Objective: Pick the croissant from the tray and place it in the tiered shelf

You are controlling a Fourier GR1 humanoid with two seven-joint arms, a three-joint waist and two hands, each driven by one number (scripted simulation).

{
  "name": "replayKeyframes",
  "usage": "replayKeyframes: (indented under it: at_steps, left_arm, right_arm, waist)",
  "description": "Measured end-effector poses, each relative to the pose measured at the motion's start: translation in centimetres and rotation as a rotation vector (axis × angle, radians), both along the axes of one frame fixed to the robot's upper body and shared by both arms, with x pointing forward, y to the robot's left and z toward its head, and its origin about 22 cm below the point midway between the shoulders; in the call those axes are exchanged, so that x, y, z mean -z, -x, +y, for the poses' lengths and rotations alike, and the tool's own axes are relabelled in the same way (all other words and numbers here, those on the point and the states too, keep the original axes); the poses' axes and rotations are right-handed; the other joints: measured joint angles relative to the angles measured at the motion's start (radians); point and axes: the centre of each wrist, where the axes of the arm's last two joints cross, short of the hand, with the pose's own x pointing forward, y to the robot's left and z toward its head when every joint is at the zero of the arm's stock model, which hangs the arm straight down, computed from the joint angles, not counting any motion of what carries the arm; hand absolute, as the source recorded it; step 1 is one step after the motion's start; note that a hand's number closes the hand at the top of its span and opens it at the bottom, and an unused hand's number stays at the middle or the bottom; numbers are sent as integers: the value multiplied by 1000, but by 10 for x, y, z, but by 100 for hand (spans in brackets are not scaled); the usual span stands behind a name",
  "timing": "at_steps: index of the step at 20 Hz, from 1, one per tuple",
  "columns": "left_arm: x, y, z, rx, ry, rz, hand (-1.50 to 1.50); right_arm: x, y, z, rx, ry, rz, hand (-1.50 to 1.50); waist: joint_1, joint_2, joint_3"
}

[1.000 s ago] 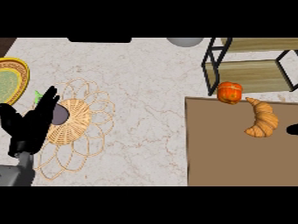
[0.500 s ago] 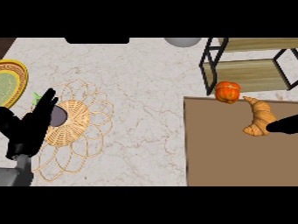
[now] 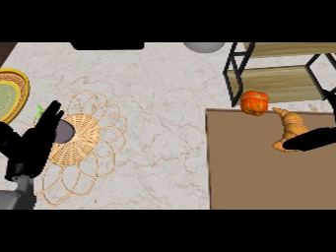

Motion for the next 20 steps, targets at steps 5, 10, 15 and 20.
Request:
replayKeyframes:
  at_steps: [5, 10, 15, 20]
  left_arm:
    - [-3, -2, 0, 1, 1, 18, 0]
    - [-3, -3, -3, -3, -3, 21, 0]
    - [-4, -4, -3, -4, 3, 29, 0]
    - [-1, -5, -3, -7, 5, 28, 0]
  right_arm:
    - [13, -8, -2, 29, 20, 21, -150]
    - [28, -14, 1, 48, 60, 44, -150]
    - [43, -20, 3, 67, 87, 47, -150]
    - [51, -24, 4, 77, 76, 17, -150]
  waist:
    - [0, 2, -1]
    - [0, 2, -1]
    - [-1, 2, -1]
    - [-4, 1, 1]
